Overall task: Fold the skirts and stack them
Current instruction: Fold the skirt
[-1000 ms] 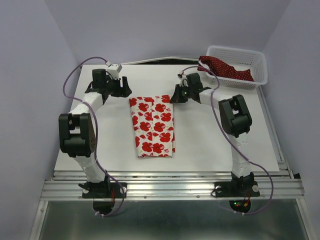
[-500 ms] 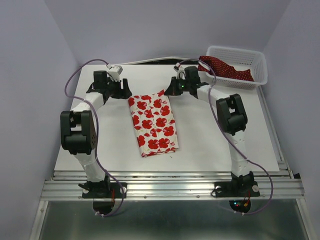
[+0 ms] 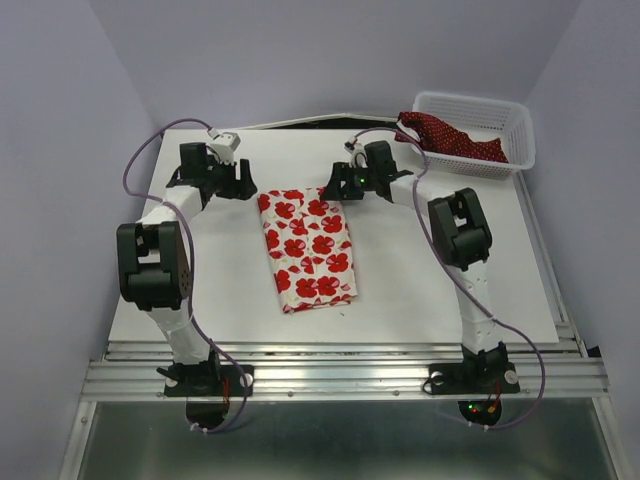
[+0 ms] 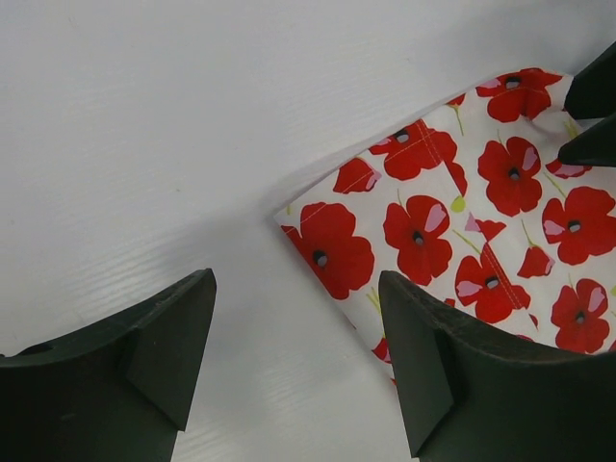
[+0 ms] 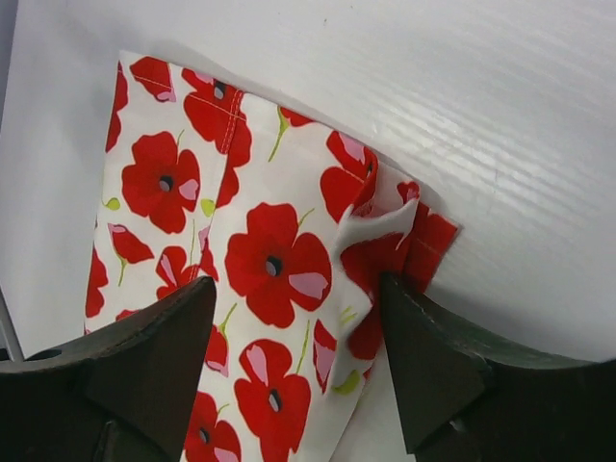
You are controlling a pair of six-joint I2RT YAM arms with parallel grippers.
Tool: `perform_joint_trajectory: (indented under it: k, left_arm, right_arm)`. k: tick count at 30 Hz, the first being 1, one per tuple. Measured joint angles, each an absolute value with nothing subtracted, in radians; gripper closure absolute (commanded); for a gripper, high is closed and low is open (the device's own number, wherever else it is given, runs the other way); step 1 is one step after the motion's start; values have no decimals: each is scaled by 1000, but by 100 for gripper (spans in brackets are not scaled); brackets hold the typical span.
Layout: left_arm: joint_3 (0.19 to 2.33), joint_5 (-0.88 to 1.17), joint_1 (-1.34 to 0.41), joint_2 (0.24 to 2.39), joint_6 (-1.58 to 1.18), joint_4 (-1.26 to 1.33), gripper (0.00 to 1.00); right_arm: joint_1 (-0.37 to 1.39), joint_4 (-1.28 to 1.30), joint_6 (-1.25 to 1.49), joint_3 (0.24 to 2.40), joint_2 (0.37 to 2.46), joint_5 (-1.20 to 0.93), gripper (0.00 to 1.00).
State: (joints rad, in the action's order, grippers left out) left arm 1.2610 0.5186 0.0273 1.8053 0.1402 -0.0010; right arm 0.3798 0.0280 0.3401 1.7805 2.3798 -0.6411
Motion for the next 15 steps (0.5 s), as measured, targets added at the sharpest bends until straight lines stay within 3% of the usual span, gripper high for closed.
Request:
perform_joint_trajectory:
  k: [5,15]
  left_arm:
    - [1206,496,28,1744,184,-17,20]
    - [1100,515,28,1673,150,-29,23]
  right_arm:
    - [381,126,341,1684,2259,-586,25]
    - [379,238,341,1517,2075,-537,35]
